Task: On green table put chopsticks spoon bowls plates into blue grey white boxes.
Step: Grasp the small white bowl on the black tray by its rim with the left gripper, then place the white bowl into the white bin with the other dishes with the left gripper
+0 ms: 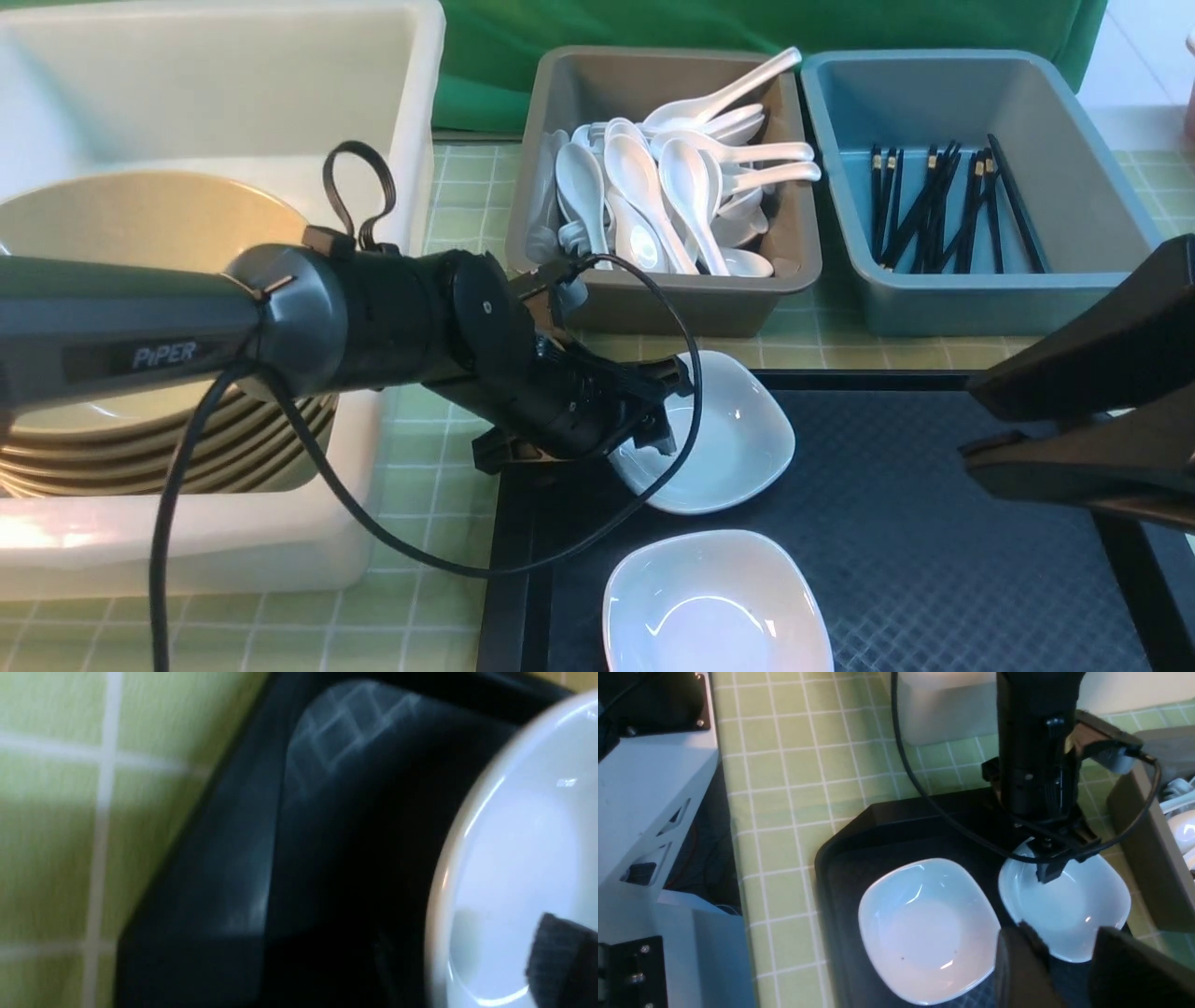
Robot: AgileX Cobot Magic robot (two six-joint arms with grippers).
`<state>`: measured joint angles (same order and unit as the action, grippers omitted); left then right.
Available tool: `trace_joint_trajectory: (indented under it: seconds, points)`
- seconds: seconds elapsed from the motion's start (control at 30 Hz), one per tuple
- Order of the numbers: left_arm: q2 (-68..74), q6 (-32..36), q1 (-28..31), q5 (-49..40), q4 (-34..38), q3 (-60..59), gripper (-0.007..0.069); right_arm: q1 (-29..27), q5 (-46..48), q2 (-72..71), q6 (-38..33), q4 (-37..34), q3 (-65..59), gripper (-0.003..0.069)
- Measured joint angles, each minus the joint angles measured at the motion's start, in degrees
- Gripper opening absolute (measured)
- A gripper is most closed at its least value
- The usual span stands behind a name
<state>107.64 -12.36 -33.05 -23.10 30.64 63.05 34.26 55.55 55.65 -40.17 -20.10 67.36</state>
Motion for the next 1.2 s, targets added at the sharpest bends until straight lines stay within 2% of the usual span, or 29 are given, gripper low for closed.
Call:
trace_joint_trajectory:
  seconds: [0.2, 0.3, 0.57, 0.8, 0.87, 0.97, 1.1, 1.2]
  points:
    - [-0.10, 1.18, 1.23, -0.10, 0.13, 0.00, 0.0041, 0.00, 1.20, 0.00, 0.00, 0.00, 0.00, 0.0229]
    - [-1.45, 2.28, 1.79, -0.24, 0.41, 0.00, 0.0015, 0.00, 1.62, 0.00, 0.00, 0.00, 0.00, 0.0232]
    - [-13.30, 8.95, 1.80, -5.43, -0.27, -0.06, 0.0015, 0.00, 1.12, -0.33, 0.00, 0.06, 0.00, 0.0236]
    - [-27.55, 11.05, 3.27, -11.12, -2.00, -0.06, 0.0015, 0.00, -6.51, -0.97, 1.00, -1.79, 0.00, 0.0236]
    - [-32.51, 11.12, 5.64, -12.92, -2.21, -0.06, 0.0015, 0.00, -8.73, -0.97, 0.92, -2.86, 0.00, 0.0236]
    - [-39.91, 11.19, 12.56, -17.77, -3.05, -0.06, 0.0015, 0.00, -10.87, -0.73, -1.62, -4.77, 0.00, 0.0236]
    - [-46.74, 11.44, 24.81, -25.37, -5.29, -0.06, 0.0015, 0.00, -13.35, 1.23, -7.87, -9.78, 0.04, 0.0230]
    - [-48.59, 12.36, 36.31, -28.67, -5.99, -0.06, 0.0015, 0.00, -13.48, 3.93, -12.03, -12.97, 0.78, 0.0180]
